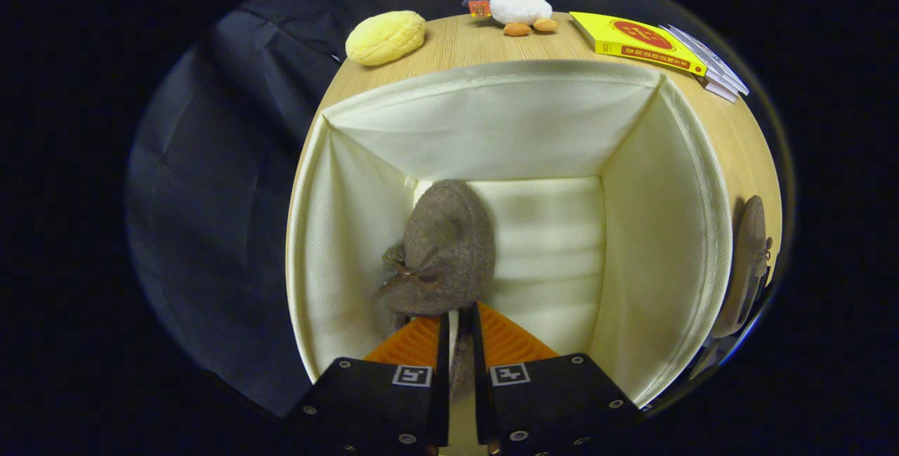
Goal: Open the storage box then place both shoes into the box .Put the left shoe in first, then the right shoe, with the right side of both shoes facing outward in a uniform manner.
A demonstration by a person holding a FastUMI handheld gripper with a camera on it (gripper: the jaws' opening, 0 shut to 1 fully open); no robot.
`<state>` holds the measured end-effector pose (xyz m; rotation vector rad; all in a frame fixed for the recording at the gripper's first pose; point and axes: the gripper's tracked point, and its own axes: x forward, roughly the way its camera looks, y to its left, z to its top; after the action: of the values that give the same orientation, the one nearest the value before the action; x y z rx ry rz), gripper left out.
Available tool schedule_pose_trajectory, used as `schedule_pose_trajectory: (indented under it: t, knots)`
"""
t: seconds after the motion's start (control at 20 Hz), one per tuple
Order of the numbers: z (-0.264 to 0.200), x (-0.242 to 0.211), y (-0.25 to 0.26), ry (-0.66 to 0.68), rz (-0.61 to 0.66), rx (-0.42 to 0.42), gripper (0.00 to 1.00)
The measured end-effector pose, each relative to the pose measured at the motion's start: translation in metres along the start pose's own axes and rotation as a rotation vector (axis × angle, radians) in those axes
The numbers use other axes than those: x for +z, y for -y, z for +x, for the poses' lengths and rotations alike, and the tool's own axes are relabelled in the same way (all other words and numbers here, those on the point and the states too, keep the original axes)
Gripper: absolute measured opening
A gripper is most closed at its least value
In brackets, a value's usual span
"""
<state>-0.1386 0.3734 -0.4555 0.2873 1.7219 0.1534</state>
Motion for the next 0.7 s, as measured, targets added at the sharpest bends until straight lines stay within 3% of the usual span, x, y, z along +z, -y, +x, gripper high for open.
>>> schedule_pose_trajectory:
  t: [0.25,0.4,0.45,0.55,0.7]
  knots:
    - [-0.047,0.006,-0.007,0.077,-0.033,0.211,0.35]
    - [-0.09,0.017,0.027,0.229,-0.129,0.229,0.5]
    - [-0.106,0.017,0.04,0.269,-0.144,0.235,0.61]
    - [-0.13,0.02,0.071,0.338,-0.146,0.242,0.74]
    - [-0.159,0.031,0.133,0.466,-0.141,0.195,0.85]
